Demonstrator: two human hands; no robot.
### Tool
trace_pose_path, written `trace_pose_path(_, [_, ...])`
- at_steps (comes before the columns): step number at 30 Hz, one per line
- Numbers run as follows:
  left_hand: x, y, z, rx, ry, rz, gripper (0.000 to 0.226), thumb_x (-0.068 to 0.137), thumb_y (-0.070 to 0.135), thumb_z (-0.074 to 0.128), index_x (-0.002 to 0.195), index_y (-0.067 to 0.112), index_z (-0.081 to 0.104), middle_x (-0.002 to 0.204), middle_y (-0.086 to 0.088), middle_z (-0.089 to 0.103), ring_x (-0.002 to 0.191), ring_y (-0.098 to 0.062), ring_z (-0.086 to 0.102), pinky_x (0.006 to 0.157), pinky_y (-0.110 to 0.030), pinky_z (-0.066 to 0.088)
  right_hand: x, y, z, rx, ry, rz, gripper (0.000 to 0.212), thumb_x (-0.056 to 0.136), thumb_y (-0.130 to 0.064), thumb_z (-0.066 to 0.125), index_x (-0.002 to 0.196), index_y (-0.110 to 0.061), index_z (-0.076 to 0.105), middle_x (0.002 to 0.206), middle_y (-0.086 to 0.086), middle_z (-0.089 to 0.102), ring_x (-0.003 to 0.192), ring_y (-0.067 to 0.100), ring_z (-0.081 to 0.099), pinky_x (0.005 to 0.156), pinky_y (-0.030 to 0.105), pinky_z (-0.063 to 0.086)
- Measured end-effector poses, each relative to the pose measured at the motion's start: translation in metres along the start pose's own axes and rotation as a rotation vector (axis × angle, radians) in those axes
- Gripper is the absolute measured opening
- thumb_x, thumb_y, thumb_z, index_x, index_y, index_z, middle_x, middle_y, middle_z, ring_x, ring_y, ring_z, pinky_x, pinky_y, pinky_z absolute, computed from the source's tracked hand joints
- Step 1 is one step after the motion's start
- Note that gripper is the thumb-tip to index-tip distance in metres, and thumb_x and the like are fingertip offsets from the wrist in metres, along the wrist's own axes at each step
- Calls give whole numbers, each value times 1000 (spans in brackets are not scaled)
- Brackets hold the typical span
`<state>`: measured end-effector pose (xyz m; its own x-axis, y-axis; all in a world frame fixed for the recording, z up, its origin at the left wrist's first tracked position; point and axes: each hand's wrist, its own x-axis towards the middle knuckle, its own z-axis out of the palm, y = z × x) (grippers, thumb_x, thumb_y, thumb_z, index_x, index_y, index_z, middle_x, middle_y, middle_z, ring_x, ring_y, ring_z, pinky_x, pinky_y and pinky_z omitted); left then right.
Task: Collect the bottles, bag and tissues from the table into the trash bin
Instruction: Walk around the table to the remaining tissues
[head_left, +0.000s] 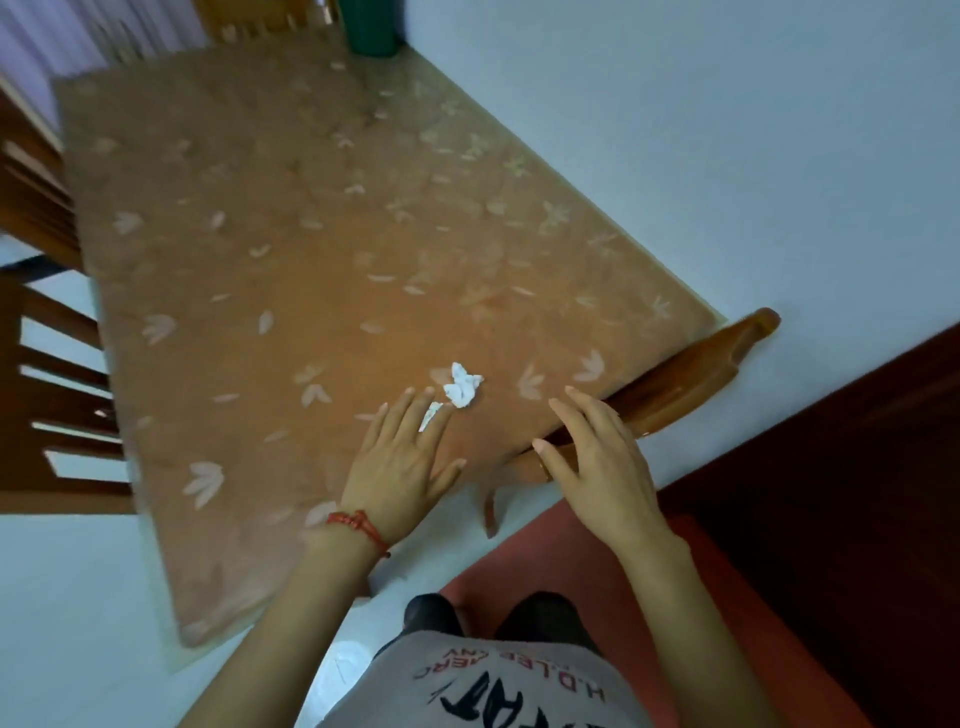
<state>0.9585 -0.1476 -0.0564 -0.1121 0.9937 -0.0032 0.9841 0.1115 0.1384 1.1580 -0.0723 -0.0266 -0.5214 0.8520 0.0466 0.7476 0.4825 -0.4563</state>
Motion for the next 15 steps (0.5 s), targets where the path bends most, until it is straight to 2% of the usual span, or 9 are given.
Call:
trace_pose_path(2, [-1, -11, 3, -14, -13, -40, 57, 86, 51, 30, 122, 11, 50, 126, -17, 58, 119, -35, 53, 96, -52, 43, 12, -3, 5, -1, 1, -33, 46, 89, -33, 54, 127, -8, 51, 135, 12, 48, 126, 27, 42, 96, 40, 40])
trace_pose_path(4, [1, -19, 3, -19, -29, -98, 61, 91, 54, 19, 122, 11, 50, 127, -16, 57, 119, -34, 53, 95, -52, 43, 25, -3, 10, 1, -26, -78, 47, 88, -37, 50, 125, -8, 52, 133, 12, 50, 123, 27, 45, 95, 42, 43])
trace_pose_path(6, [3, -24, 4, -21, -36, -159, 70, 92, 54, 9, 121, 10, 54, 126, -16, 58, 118, -33, 55, 94, -52, 44, 41, -2, 16, -1, -64, -110, 46, 88, -33, 54, 126, -8, 51, 134, 12, 49, 125, 28, 45, 98, 44, 43])
trace_pose_path(8, [8, -28, 9, -28, -35, -212, 70, 92, 54, 8, 121, 10, 54, 126, -16, 58, 118, -33, 55, 94, -51, 44, 58, 1, 21, -10, -92, -141, 45, 88, -32, 56, 126, -9, 51, 136, 13, 48, 126, 29, 44, 100, 45, 41])
trace_pose_path(10, [16, -31, 17, -45, -35, -261, 67, 92, 54, 13, 121, 9, 53, 126, -16, 58, 117, -33, 55, 93, -51, 44, 78, 4, 25, -24, -130, -188, 46, 89, -35, 52, 128, -10, 50, 137, 12, 46, 127, 30, 42, 103, 46, 38])
trace_pose_path(12, [26, -32, 25, -88, -38, -337, 62, 88, 53, 27, 119, 8, 56, 124, -17, 60, 113, -34, 58, 90, -51, 47, 98, 8, 28, -27, -200, -234, 47, 90, -34, 52, 130, -10, 47, 140, 11, 44, 130, 29, 39, 106, 48, 34])
trace_pose_path(15, [37, -26, 36, -244, -53, -461, 66, 79, 52, 32, 121, 7, 55, 127, -17, 57, 112, -35, 57, 88, -47, 49, 123, 16, 32, -40, -286, -282, 48, 91, -34, 51, 133, -12, 44, 143, 9, 39, 132, 25, 34, 107, 42, 31])
